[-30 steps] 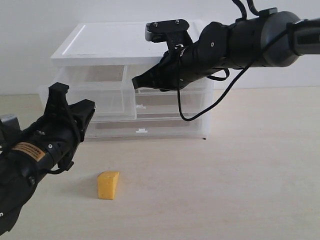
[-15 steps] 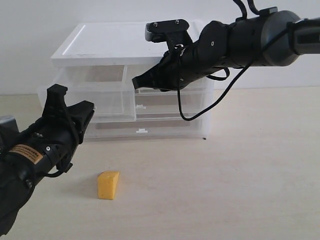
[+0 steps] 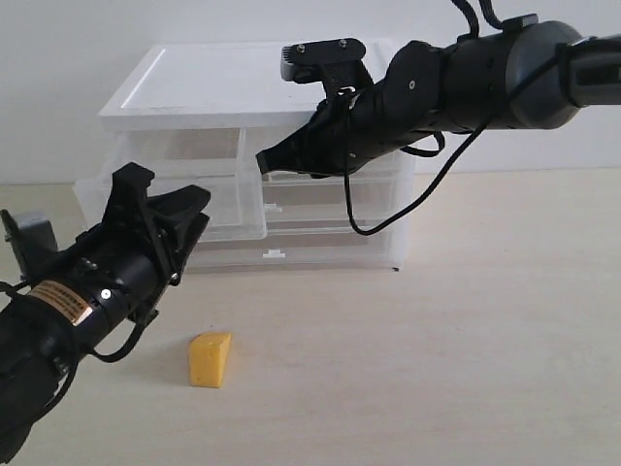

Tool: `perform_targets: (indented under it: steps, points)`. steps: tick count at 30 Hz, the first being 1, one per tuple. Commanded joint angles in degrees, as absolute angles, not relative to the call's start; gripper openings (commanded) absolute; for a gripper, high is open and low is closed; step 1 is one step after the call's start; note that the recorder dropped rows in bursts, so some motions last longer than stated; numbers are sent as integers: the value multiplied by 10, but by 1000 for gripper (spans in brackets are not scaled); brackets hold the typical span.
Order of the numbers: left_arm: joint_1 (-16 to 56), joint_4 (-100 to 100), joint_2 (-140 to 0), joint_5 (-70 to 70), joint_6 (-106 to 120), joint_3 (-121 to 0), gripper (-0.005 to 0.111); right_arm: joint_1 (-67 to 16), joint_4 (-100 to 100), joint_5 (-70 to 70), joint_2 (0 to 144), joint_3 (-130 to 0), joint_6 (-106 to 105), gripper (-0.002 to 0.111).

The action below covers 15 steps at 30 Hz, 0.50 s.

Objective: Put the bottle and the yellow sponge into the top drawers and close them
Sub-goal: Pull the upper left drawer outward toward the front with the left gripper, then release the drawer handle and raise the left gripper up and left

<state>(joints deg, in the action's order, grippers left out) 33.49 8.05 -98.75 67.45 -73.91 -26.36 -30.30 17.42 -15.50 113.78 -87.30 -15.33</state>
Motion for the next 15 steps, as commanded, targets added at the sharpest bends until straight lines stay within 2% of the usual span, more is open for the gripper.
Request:
perform_targets:
  steps: [1,10,15]
  points:
    - [339,41,-979,700,-737,-265,52,-285,159,-79,1159,-882,-172,0]
    - [339,39,-979,700,-723,-234,54,-285,159,-93,1151,-882,-172,0]
    - [339,57,-977,700,-695,-187,54,-277,153,-146,1130,-882,-169,0]
